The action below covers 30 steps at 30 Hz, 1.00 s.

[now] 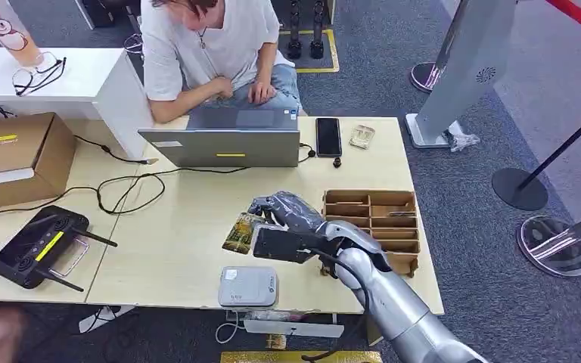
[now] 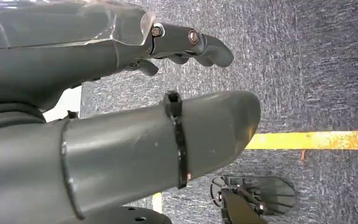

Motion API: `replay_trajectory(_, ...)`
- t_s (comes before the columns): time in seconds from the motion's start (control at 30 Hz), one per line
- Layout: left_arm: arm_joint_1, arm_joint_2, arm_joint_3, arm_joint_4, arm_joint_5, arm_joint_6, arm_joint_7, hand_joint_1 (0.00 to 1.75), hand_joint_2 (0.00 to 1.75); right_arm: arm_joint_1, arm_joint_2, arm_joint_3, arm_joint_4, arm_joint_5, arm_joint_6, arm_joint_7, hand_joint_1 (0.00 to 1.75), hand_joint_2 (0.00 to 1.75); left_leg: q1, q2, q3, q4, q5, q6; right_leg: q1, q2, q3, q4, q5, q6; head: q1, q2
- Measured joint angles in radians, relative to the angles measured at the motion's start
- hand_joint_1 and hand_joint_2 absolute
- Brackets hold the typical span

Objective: Pass the card to the sensor for recognition and then transmit it.

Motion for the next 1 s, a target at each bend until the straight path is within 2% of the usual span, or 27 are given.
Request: replay_trajectory(1.0, -0.01, -0.006, -0.002, 0.0, -0.012, 0.0, 0.018, 0.0, 0.0, -0.049, 0.0, 0.121, 0.189, 0.0, 0.066, 0.091, 1.75, 1.75, 0.0, 0.0, 0.0, 0.0, 0.0, 0.0, 0.0, 0.0, 0.0, 0.0, 0.0, 0.0, 0.0, 0.0)
